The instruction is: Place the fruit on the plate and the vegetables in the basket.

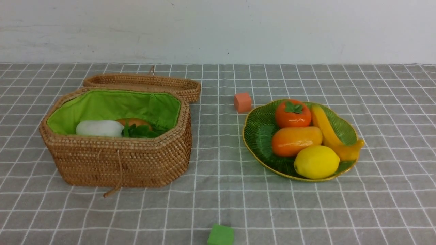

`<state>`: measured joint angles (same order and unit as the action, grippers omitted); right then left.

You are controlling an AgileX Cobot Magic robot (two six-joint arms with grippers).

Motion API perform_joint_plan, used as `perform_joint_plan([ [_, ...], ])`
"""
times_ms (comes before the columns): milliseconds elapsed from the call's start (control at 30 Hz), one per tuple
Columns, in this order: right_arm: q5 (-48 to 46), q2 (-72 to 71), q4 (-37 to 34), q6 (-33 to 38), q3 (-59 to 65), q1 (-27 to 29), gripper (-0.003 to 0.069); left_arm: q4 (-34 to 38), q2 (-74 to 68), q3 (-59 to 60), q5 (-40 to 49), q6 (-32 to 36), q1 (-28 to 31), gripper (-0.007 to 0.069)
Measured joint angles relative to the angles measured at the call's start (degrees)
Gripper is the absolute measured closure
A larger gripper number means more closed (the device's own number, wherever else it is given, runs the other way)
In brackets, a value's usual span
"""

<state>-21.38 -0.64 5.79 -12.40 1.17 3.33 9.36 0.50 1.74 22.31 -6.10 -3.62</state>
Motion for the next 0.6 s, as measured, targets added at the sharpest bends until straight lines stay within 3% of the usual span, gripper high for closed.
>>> perform_joint_plan([
  [600,-0.06,0.0,-0.17,0.0,0.0,0.02,0.0614,0.44,0.0,0.0,0.07,-0.01,0.0,0.0638],
])
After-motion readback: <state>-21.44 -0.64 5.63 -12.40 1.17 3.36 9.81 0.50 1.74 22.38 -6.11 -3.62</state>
